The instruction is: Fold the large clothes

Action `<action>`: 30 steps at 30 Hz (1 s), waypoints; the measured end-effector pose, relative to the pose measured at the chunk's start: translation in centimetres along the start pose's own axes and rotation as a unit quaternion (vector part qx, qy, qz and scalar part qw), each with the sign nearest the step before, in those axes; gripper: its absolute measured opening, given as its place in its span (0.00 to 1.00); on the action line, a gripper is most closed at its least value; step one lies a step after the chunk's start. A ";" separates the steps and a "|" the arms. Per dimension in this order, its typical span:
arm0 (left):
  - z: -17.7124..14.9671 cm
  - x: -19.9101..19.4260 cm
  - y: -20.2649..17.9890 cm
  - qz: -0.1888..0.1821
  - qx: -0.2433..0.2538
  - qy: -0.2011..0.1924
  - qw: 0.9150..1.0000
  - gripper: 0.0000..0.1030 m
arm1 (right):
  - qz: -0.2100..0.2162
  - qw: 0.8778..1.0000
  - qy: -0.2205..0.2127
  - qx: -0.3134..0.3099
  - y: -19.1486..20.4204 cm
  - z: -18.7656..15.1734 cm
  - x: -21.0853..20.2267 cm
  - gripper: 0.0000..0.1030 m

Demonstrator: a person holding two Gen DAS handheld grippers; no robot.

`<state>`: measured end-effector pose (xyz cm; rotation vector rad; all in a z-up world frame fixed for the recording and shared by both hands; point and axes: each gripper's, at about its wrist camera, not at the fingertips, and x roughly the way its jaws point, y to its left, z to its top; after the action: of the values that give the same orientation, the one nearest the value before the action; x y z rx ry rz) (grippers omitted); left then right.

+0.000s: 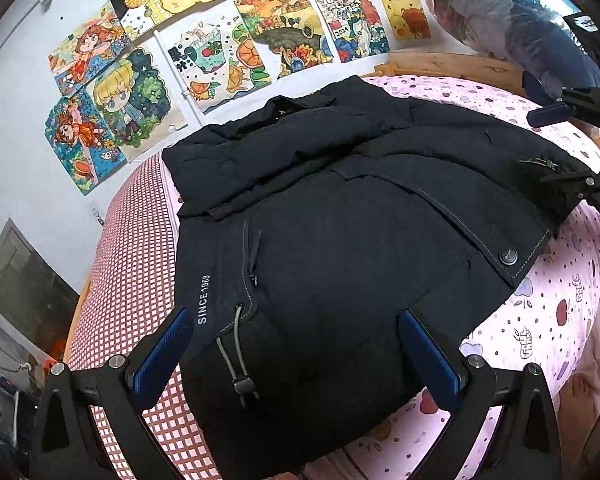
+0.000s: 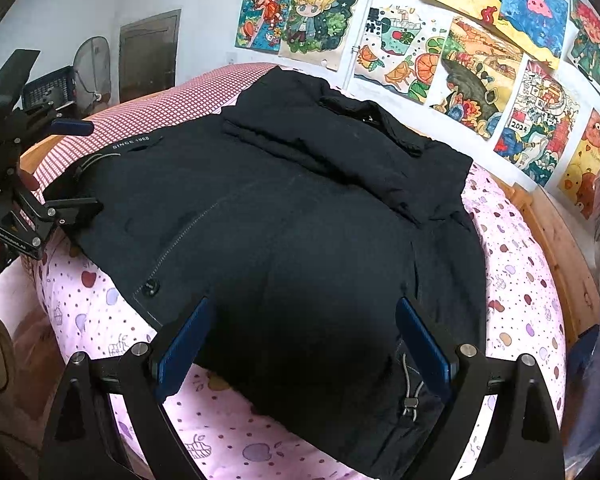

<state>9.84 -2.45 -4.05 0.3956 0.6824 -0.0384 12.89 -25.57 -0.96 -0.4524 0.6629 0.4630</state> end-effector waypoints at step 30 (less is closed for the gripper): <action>-3.0 -0.7 -3.1 -0.018 0.088 -0.031 0.995 1.00 | 0.010 0.998 0.061 0.005 -1.5 -4.2 3.2 0.87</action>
<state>6.96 -4.32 -6.81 0.5501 0.6256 -0.1452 13.93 -28.17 -5.71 -0.4675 0.7876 0.4533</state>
